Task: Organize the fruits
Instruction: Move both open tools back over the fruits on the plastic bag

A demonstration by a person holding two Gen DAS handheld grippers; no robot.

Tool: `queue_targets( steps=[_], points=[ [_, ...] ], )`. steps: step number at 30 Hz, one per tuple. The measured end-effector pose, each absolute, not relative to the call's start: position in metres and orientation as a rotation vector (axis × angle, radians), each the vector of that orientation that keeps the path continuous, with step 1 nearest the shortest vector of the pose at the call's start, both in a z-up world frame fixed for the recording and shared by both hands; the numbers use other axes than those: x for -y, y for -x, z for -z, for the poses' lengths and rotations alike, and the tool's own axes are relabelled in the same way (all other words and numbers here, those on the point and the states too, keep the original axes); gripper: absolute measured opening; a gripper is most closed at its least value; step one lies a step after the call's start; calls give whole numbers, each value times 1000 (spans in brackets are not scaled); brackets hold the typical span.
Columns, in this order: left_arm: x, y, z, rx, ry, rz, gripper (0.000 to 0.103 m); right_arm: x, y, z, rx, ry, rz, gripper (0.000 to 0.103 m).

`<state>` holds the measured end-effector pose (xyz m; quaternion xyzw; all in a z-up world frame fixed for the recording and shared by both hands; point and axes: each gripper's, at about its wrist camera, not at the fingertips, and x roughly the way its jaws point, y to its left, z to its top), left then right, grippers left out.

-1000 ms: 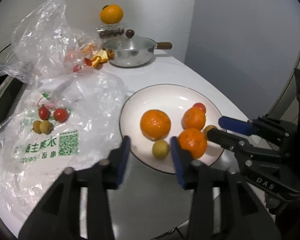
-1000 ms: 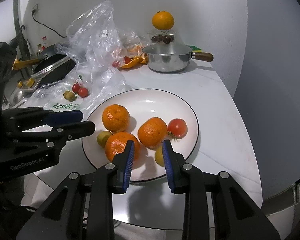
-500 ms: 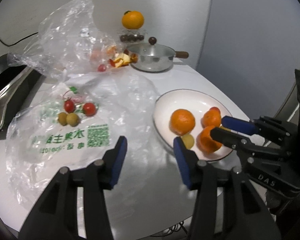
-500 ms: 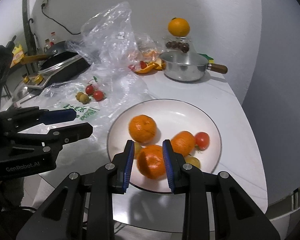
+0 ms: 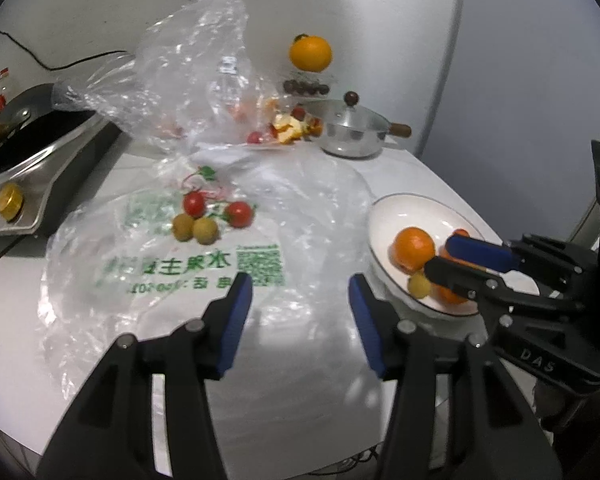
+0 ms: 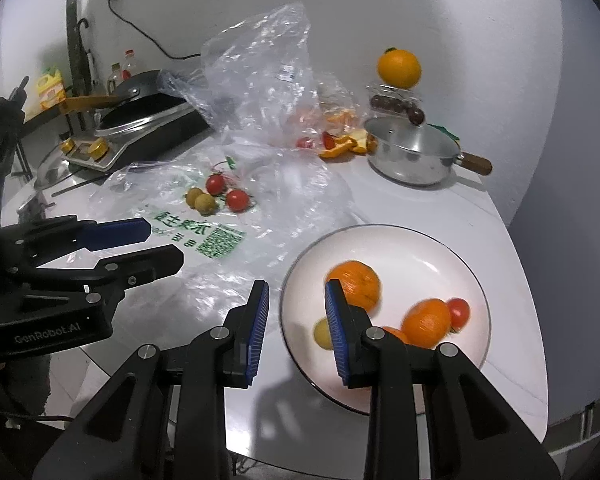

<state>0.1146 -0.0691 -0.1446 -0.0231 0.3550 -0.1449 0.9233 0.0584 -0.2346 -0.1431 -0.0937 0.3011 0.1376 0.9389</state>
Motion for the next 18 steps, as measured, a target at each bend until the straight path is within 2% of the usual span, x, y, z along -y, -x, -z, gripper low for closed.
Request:
queue_targets(
  steps=[2,3,18],
  points=[
    [60,-114,144,-723,58,286,64,227,-61,144,-616,199,-289,31],
    [56,-115,144,-722,65,283,65,224,-62,144,-618,202,-292,31],
    [-6,-128,151,-705,92,193,66,168,-84,147,-634,266,-350,31]
  ],
)
